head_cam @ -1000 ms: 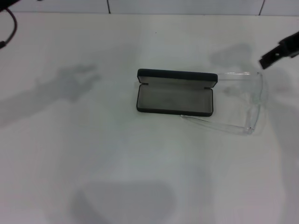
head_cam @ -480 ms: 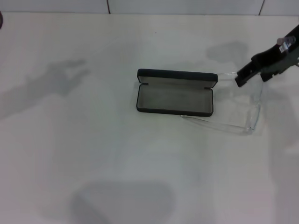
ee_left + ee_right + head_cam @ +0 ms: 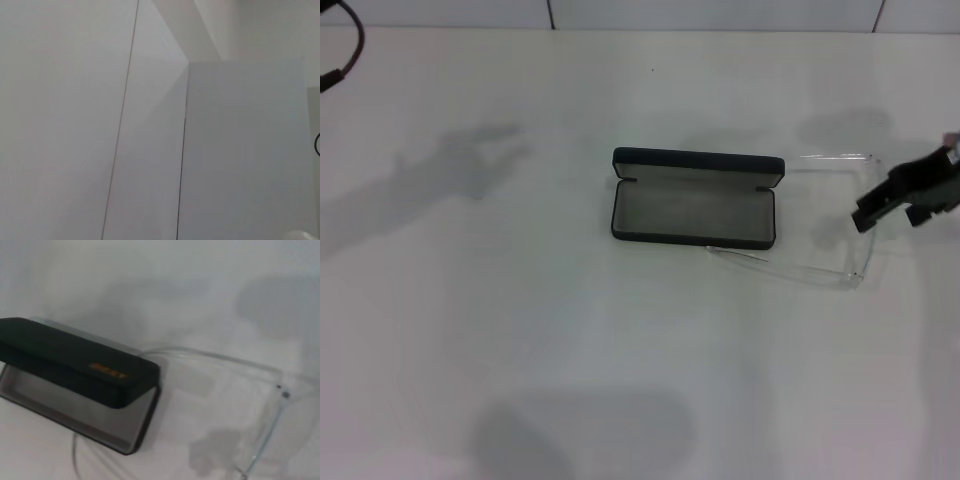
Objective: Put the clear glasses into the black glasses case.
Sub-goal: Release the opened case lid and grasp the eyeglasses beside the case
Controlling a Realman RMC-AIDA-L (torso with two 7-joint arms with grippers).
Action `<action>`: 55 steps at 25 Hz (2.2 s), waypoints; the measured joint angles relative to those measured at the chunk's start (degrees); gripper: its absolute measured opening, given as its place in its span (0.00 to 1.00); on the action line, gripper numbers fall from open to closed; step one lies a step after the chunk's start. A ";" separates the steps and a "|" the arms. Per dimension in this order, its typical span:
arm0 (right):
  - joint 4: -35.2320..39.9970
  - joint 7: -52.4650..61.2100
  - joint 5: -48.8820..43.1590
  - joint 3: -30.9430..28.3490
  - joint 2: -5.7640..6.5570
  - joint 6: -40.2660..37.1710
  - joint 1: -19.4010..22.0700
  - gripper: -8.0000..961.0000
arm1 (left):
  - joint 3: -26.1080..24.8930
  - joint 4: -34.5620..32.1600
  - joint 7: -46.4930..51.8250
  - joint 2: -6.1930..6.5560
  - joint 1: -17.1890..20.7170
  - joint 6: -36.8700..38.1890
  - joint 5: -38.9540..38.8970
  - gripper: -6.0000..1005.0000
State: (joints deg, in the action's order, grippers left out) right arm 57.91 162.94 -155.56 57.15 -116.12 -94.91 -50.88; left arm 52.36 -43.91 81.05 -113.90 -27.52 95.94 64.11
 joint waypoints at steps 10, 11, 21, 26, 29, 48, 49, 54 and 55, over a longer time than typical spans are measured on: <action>-2.84 -0.22 1.50 0.49 0.29 6.08 1.54 0.73 | -0.02 0.32 -1.18 -0.43 -0.62 0.11 0.05 0.33; -2.95 -0.26 1.97 0.59 0.32 6.46 1.57 0.72 | -0.03 0.32 -1.20 -0.45 -0.62 0.12 0.05 0.33; -6.24 -0.47 2.37 1.10 0.63 9.25 0.80 0.69 | -0.07 0.39 -1.51 -0.60 -0.33 0.12 -0.02 0.32; -7.42 -0.26 0.37 2.12 0.63 10.17 0.12 0.68 | -0.07 0.41 -1.88 -0.72 -0.16 0.12 -0.24 0.31; -7.69 -0.25 -0.78 2.15 0.57 10.18 -0.09 0.67 | -0.01 0.42 -1.88 -0.88 -0.16 0.12 -0.26 0.31; -4.07 -0.18 -3.93 1.67 0.74 6.68 1.89 0.54 | -0.31 1.38 -1.88 -1.15 -0.40 -0.01 -0.43 0.30; -4.04 -0.26 -3.83 1.66 0.75 6.69 1.89 0.53 | -0.32 1.38 -1.90 -1.15 -0.41 -0.01 -0.44 0.30; -3.99 -1.14 -3.48 1.87 0.79 6.68 1.99 0.48 | -0.33 1.41 -1.94 -1.15 -0.51 -0.17 -0.47 0.29; -4.03 -1.75 -3.43 2.04 0.80 6.67 2.00 0.47 | -0.34 1.51 -1.96 -1.15 -0.51 -0.19 -0.48 0.29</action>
State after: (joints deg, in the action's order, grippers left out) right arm 53.88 161.19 -159.00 59.19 -115.32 -88.24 -48.89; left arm 52.01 -42.40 79.08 -115.05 -28.04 95.75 63.63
